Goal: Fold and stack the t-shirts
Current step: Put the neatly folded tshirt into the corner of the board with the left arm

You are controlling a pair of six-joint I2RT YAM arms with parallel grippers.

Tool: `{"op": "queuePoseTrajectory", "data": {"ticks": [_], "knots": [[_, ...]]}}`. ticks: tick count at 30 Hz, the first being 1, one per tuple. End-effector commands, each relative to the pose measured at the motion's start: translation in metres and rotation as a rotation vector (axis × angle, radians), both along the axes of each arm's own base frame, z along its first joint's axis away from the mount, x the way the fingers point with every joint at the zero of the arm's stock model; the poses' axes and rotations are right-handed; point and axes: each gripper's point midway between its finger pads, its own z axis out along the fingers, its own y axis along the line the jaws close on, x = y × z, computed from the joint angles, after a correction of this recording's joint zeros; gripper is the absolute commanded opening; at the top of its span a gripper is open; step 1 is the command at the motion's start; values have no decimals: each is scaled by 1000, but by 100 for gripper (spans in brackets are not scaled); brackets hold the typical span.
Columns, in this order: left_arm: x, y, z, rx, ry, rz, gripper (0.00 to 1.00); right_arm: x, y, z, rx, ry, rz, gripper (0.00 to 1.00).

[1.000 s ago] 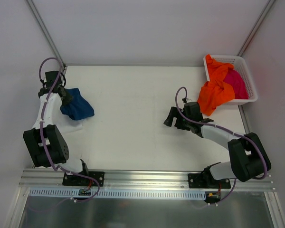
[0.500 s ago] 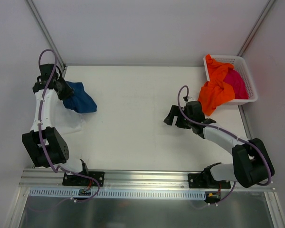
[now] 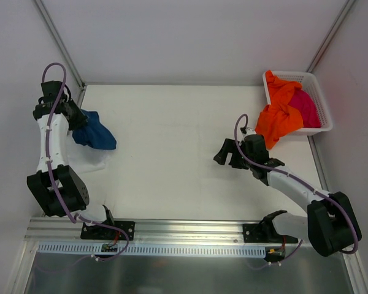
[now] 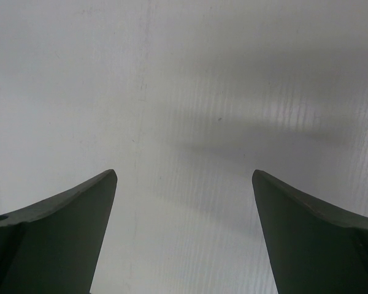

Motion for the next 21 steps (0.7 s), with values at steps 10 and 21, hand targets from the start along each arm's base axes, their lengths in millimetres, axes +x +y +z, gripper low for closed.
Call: {"op": "queuePoseTrajectory", "data": {"ticks": [10, 21], "knots": [[-14, 45, -13, 34, 77, 77, 0, -3, -2, 7, 22, -22, -10, 97], [-18, 72, -47, 50, 193, 188, 5, -7, -7, 0, 3, -12, -21, 97]]}}
